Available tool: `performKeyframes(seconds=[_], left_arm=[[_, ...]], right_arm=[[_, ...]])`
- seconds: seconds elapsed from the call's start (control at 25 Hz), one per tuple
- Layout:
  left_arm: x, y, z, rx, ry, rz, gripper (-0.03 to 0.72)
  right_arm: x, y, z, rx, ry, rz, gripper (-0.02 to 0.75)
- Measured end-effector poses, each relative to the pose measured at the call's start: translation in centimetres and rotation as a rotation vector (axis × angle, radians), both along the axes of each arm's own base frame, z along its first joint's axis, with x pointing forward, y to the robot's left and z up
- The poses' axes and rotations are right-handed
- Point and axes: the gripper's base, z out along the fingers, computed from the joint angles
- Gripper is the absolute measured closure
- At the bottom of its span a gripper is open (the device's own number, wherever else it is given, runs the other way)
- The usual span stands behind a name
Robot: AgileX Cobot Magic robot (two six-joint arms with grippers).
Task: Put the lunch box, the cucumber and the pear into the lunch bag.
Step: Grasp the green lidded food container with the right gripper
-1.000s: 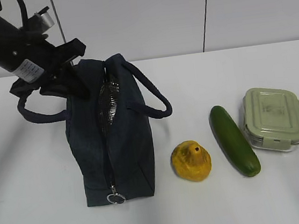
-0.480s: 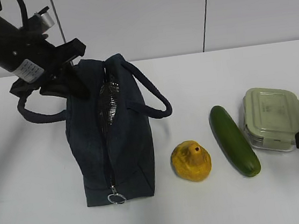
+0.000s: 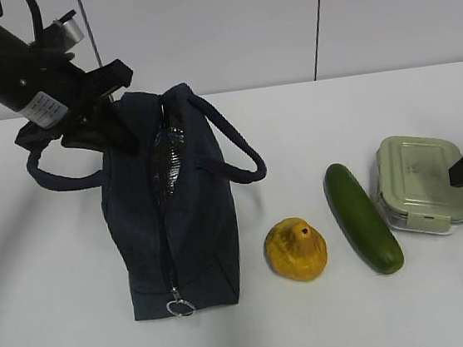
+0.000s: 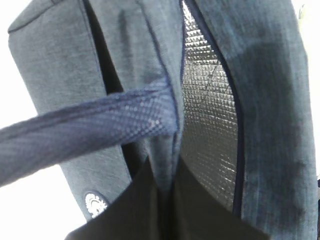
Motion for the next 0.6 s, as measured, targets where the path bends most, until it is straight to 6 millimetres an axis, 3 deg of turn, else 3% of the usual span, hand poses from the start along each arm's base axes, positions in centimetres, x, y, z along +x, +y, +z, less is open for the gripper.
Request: performKeyframes(seconds=[0.28, 0.6], left_arm=[[0.0, 0.0, 0.0, 0.000, 0.001, 0.000, 0.685], [0.0, 0.0, 0.0, 0.000, 0.002, -0.001, 0.685]], right_arm=[[3.8, -1.3, -1.5, 0.030, 0.061, 0.051, 0.190], [5.4, -2.6, -1.4, 0.007, 0.029, 0.020, 0.191]])
